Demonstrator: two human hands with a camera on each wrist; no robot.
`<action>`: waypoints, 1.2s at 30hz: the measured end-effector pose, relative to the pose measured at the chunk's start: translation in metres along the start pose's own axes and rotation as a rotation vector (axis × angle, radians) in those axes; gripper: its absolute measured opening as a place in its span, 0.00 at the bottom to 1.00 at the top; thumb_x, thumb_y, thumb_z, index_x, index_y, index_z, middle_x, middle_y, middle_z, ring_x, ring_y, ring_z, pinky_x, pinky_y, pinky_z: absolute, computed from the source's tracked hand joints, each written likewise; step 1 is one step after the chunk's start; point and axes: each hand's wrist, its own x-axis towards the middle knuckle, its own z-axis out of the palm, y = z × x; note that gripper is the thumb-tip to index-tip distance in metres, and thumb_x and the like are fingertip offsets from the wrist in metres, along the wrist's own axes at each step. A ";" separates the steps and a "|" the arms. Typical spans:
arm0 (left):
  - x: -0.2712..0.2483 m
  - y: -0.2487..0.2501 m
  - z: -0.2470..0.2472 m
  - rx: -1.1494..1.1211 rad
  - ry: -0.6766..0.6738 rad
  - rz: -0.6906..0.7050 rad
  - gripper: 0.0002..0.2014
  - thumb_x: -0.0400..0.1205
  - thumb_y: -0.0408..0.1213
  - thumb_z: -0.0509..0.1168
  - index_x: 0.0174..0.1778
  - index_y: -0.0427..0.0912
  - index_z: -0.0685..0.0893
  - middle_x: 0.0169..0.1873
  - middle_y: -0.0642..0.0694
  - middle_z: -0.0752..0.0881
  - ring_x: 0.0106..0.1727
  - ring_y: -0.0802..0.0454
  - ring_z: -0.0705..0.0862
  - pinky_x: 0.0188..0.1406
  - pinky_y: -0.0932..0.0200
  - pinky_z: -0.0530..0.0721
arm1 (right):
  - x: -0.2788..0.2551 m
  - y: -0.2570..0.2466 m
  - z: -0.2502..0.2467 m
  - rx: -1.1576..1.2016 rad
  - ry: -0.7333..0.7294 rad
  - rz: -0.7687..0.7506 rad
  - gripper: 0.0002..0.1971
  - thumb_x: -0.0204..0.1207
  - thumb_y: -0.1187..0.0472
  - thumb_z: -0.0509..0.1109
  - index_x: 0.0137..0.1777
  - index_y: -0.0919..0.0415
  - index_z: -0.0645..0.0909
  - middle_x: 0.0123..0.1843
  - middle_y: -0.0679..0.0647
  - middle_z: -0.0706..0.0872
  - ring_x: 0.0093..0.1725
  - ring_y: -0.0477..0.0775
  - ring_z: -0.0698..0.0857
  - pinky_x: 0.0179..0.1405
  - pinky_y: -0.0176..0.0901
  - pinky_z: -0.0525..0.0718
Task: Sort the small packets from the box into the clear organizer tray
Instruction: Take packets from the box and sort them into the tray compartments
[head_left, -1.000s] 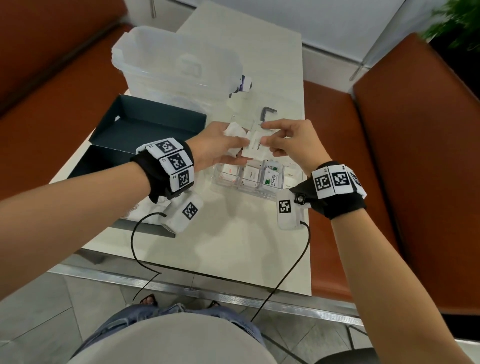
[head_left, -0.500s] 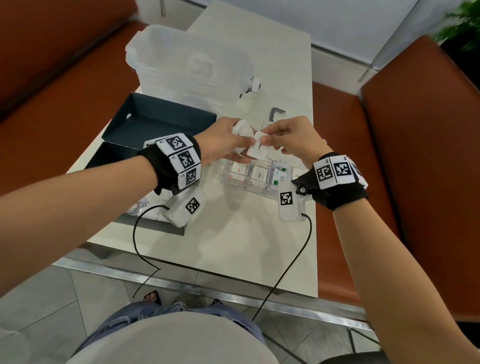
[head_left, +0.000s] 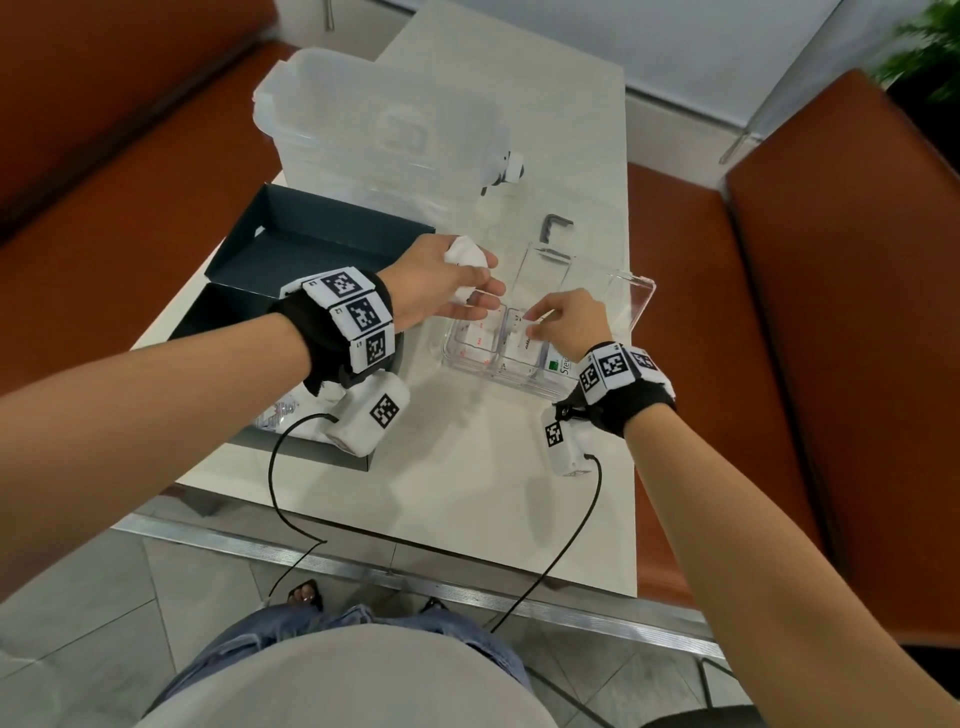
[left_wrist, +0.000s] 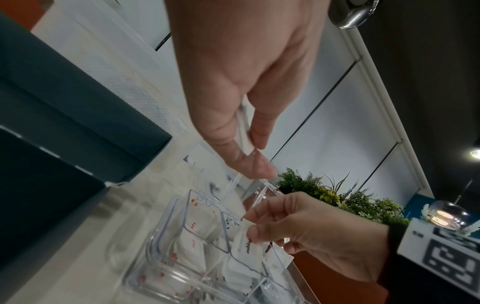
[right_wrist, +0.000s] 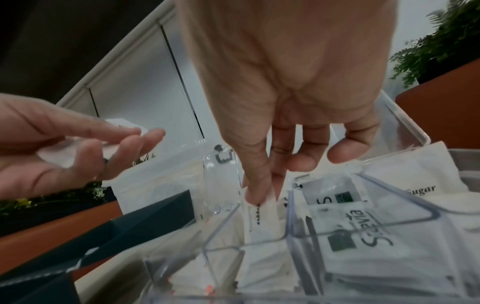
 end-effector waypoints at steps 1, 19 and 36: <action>0.000 0.000 0.000 -0.002 0.001 0.000 0.11 0.85 0.26 0.63 0.63 0.32 0.79 0.46 0.35 0.89 0.41 0.45 0.88 0.44 0.53 0.91 | 0.000 0.000 0.002 -0.011 0.001 0.002 0.07 0.74 0.63 0.75 0.52 0.58 0.88 0.50 0.59 0.89 0.56 0.60 0.85 0.65 0.59 0.80; 0.002 -0.003 -0.005 -0.066 0.004 -0.033 0.08 0.84 0.27 0.65 0.59 0.35 0.80 0.47 0.35 0.89 0.39 0.47 0.88 0.47 0.53 0.90 | 0.003 0.006 0.032 -0.516 0.138 -0.147 0.10 0.78 0.67 0.68 0.53 0.55 0.86 0.55 0.54 0.84 0.57 0.60 0.81 0.60 0.55 0.67; 0.006 0.016 0.001 -0.466 -0.094 -0.199 0.15 0.88 0.23 0.49 0.69 0.30 0.71 0.60 0.27 0.83 0.57 0.37 0.87 0.47 0.39 0.89 | -0.019 -0.015 -0.013 -0.093 0.334 -0.179 0.09 0.81 0.58 0.64 0.52 0.49 0.87 0.46 0.45 0.87 0.48 0.49 0.83 0.58 0.50 0.71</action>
